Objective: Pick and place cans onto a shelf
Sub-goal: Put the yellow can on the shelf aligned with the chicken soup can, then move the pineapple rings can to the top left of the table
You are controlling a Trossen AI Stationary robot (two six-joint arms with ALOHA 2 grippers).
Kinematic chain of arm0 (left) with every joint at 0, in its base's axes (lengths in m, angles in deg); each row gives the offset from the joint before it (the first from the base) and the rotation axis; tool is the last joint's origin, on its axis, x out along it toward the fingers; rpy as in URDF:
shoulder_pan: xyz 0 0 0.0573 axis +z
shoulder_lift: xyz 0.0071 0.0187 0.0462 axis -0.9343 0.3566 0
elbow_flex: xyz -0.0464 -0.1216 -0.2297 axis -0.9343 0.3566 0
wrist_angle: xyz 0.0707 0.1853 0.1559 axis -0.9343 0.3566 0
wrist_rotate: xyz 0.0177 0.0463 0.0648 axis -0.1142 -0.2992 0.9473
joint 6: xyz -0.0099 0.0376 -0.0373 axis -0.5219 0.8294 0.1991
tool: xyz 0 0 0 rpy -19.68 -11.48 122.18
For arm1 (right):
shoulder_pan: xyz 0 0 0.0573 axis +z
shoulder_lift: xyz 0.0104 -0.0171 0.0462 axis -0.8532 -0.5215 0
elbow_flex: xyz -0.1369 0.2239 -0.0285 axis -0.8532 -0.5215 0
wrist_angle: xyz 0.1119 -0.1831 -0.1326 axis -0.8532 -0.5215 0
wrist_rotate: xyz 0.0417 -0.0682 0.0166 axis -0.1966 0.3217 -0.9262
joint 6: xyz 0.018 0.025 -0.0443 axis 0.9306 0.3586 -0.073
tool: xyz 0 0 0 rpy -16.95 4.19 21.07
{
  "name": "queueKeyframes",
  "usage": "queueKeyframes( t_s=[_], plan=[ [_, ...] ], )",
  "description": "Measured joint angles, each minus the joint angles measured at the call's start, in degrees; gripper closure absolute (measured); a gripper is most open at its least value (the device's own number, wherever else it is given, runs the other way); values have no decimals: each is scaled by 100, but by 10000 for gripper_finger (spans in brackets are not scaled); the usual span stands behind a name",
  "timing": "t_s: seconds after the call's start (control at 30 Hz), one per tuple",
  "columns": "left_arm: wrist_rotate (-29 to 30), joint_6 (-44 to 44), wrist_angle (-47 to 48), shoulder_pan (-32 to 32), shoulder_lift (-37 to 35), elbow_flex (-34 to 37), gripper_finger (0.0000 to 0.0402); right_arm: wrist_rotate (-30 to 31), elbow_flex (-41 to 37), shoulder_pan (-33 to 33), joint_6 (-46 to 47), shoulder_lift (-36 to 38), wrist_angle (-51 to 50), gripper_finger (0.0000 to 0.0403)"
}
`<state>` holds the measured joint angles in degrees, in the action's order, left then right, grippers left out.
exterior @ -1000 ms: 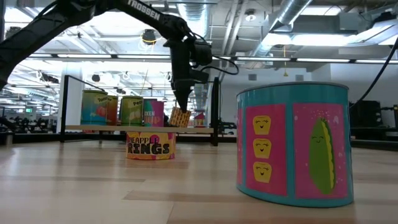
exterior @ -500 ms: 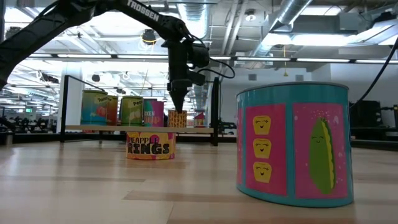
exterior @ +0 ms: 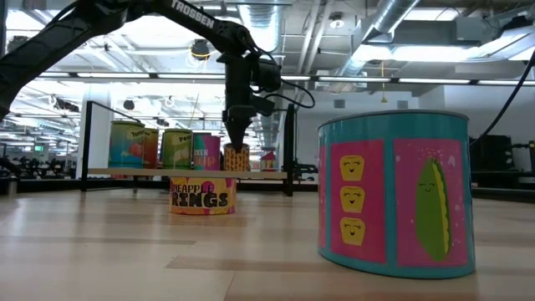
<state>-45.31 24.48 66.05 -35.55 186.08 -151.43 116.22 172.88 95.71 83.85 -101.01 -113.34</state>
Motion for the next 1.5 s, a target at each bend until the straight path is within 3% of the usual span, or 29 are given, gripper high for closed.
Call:
queueKeyframes(
  t_s=[0.37, 0.67, 1.0, 1.4, 1.5],
  plan=[
    [4, 2, 25, 2, 17, -7, 376, 4, 0, 33, -7, 0, 0, 297],
    [205, 66, 311, 2, 10, -685, 376, 7, 0, 35, -42, 0, 1, 297],
    [273, -228, 952, -122, -53, -787, 376, 9, 0, 44, -43, 0, 0, 297],
    [-1602, -1249, 1840, -1625, -1173, -791, 376, 37, 0, -301, -598, 0, 2, 297],
    [-1606, -1569, 1823, -2090, -1202, -789, 376, 56, 0, -399, -836, 0, 0, 297]
  ],
)
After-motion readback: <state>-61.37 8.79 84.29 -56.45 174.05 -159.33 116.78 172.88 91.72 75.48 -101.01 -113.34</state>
